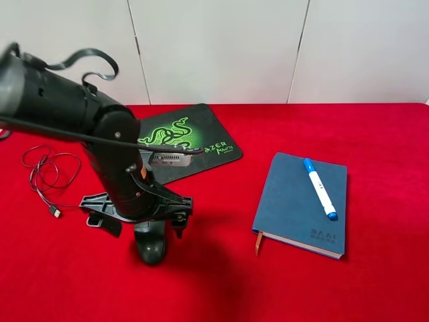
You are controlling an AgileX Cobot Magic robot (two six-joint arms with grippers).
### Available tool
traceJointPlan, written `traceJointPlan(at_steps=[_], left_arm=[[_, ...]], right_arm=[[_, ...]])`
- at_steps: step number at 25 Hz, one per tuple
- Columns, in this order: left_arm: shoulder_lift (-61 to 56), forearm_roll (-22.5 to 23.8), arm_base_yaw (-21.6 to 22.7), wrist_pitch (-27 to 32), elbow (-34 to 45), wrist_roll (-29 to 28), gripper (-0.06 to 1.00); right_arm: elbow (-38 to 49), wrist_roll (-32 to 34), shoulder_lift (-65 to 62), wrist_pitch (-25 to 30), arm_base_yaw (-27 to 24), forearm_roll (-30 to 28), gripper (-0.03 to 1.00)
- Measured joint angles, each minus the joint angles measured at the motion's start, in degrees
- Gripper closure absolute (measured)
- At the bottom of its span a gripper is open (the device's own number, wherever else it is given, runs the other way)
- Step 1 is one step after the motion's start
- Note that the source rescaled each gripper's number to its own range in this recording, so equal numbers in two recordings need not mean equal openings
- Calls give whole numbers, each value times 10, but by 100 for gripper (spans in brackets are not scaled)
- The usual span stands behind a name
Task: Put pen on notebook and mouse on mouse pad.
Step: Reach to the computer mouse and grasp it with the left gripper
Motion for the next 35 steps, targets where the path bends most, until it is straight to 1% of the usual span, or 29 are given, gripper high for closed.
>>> traceJointPlan(at_steps=[6, 11, 13, 14, 15, 20, 24, 26, 35], left_arm=[[37, -11, 0, -42, 0, -2, -6], [44, -15, 0, -48, 0, -3, -6], [46, -15, 0, -48, 0, -4, -2], [46, -15, 0, -48, 0, -4, 2], [46, -15, 0, -48, 0, -4, 8], [46, -15, 0, -48, 0, -5, 53], [47, -15, 0, -48, 0, -5, 81], [47, -15, 0, -49, 0, -5, 93], [47, -15, 0, -69, 1, -5, 93]], right_arm=[[0, 0, 0, 0, 0, 0, -3], [0, 0, 0, 0, 0, 0, -3], [0, 0, 0, 0, 0, 0, -3], [0, 0, 0, 0, 0, 0, -3], [0, 0, 0, 0, 0, 0, -3], [0, 0, 0, 0, 0, 0, -3], [0, 0, 0, 0, 0, 0, -3], [0, 0, 0, 0, 0, 0, -3], [0, 0, 0, 0, 0, 0, -3]])
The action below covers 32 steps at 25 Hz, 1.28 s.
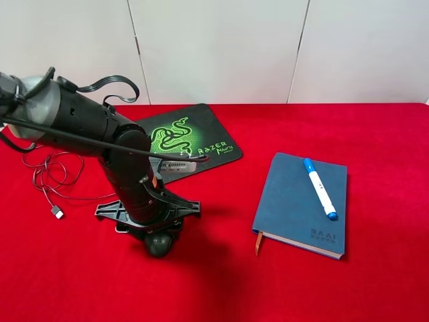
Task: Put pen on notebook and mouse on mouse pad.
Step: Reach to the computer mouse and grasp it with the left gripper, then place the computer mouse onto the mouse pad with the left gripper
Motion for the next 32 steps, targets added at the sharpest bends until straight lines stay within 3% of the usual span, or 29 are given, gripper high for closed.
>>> traceJointPlan(at_steps=[9, 16, 22, 26, 32], left_arm=[[-6, -22, 0, 5, 0, -2, 93], [-75, -23, 0, 26, 0, -1, 94], [-130, 11, 0, 73, 0, 1, 94], [-148, 29, 24, 126, -7, 12, 94], [-149, 33, 89, 174, -65, 103, 94]], right_arm=[[0, 0, 0, 0, 0, 0, -3], [0, 0, 0, 0, 0, 0, -3], [0, 0, 0, 0, 0, 0, -3], [0, 0, 0, 0, 0, 0, -3], [0, 0, 0, 0, 0, 0, -3]])
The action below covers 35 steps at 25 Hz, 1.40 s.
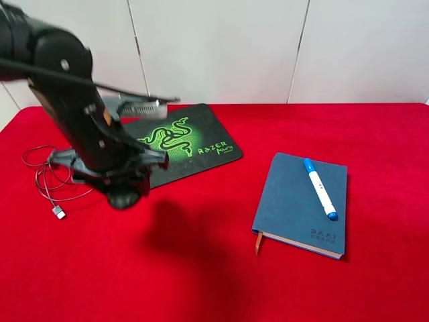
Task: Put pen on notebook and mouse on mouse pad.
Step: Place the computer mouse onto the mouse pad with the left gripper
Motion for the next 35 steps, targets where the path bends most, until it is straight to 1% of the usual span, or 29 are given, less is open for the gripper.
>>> traceJointPlan(at_steps=[5, 9, 18, 23, 27, 35], left_arm=[[13, 2, 46, 20, -56, 55, 94], [57, 2, 65, 39, -117, 88, 94], [180, 3, 69, 49, -283, 130, 94], [245, 3, 69, 49, -356, 151, 94], [286, 3, 69, 32, -386, 153, 94], [338, 3, 69, -28, -392, 154, 94]], right_arm=[[0, 0, 0, 0, 0, 0, -3], [0, 0, 0, 0, 0, 1, -3], [0, 0, 0, 0, 0, 1, -3], [0, 0, 0, 0, 0, 1, -3], [0, 0, 0, 0, 0, 1, -3], [0, 0, 0, 0, 0, 1, -3]])
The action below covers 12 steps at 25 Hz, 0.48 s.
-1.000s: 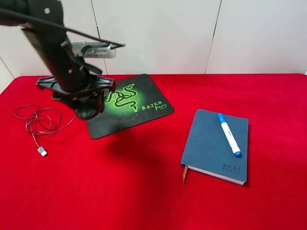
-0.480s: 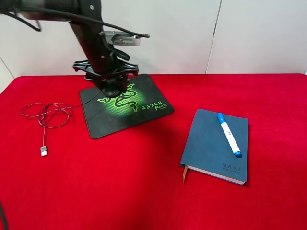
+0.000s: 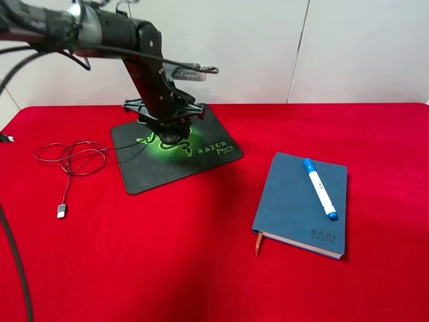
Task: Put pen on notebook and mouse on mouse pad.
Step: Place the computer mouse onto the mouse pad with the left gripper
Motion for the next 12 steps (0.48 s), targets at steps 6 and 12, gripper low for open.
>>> traceJointPlan(at_steps=[6, 12], left_arm=[[28, 14, 0, -31, 0, 1, 94], [36, 29, 0, -41, 0, 1, 94]], right_arm=[[0, 0, 0, 0, 0, 0, -3], [0, 0, 0, 0, 0, 4, -3]])
